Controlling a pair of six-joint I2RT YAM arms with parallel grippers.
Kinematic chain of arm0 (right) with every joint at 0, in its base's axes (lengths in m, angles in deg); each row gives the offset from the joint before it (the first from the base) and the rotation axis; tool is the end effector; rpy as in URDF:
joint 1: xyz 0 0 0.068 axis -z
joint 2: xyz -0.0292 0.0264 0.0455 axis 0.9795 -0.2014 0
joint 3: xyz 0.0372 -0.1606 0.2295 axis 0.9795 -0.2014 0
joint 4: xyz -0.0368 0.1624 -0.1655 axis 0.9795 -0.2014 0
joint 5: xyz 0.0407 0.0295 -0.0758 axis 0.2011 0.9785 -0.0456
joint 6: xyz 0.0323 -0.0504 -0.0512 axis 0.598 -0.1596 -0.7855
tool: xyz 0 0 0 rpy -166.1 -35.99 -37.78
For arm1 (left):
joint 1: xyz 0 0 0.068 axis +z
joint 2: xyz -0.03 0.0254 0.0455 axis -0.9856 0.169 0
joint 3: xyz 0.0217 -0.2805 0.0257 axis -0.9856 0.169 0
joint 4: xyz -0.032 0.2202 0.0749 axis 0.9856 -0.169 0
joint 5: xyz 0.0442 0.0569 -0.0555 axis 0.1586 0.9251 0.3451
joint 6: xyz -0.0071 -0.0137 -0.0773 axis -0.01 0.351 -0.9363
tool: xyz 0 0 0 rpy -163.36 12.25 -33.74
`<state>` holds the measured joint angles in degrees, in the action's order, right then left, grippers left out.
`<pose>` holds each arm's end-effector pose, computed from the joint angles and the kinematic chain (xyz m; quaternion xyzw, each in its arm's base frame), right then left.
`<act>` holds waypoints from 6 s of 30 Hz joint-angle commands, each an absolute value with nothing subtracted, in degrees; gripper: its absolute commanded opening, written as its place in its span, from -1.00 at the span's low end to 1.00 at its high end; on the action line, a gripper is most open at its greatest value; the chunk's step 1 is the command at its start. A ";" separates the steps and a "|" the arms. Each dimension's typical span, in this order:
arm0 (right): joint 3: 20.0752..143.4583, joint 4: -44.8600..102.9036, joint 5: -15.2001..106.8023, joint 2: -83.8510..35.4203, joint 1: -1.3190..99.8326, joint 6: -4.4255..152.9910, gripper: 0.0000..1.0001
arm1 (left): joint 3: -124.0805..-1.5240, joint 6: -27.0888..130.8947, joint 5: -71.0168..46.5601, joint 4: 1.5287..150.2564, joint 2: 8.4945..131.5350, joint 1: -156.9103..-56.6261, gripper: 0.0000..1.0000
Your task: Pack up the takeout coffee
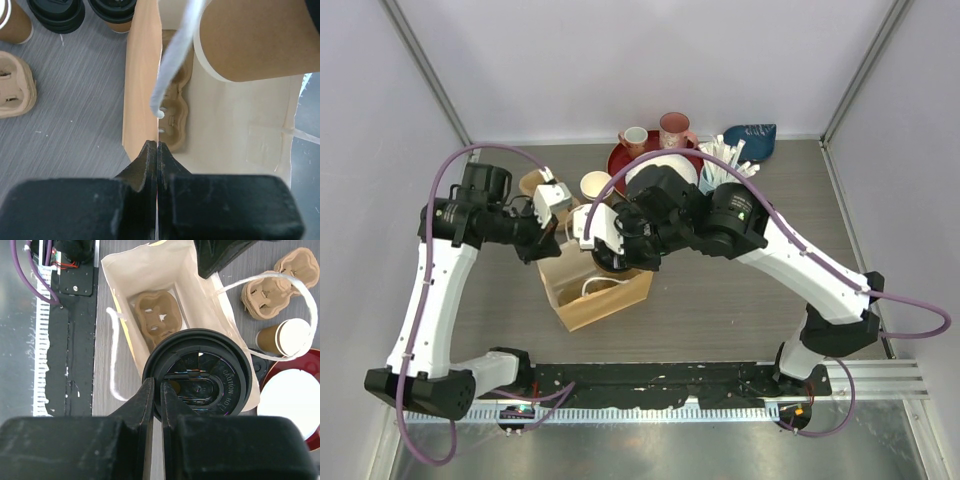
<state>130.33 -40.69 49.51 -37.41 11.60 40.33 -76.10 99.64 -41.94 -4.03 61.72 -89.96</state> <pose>0.1080 0.2854 0.4558 -0.6885 0.5862 0.2260 0.3623 0.1551 -0.0688 0.3814 0.4342 0.8068 -0.2485 0.3143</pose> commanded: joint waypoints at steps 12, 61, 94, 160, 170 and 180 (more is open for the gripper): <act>130.84 -44.03 58.99 -43.41 18.00 24.94 -0.98 | -79.41 104.97 -45.98 -17.45 65.71 -90.11 -1.00; 109.24 -34.99 66.11 -48.08 23.54 23.87 -0.98 | -80.81 105.77 -45.28 -15.86 71.43 -90.11 -1.00; 96.92 -22.33 63.30 -42.54 25.12 32.40 -0.98 | -79.67 99.52 -45.01 -11.38 68.79 -90.20 -1.00; 84.18 -10.37 63.30 -40.51 25.12 38.46 -0.98 | -78.79 99.52 -45.98 -10.67 68.26 -90.20 -1.00; 81.72 -8.79 64.09 -41.31 25.21 38.46 -0.98 | -78.17 99.69 -45.54 -10.59 68.09 -90.29 -1.00; 80.49 -8.18 64.44 -41.75 25.21 38.55 -0.98 | -78.70 99.78 -45.10 -10.67 68.26 -90.29 -1.00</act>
<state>83.28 -5.98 65.25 -40.23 25.09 38.78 -78.44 99.89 -44.65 -3.79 69.63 -90.07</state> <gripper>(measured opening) 0.121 0.011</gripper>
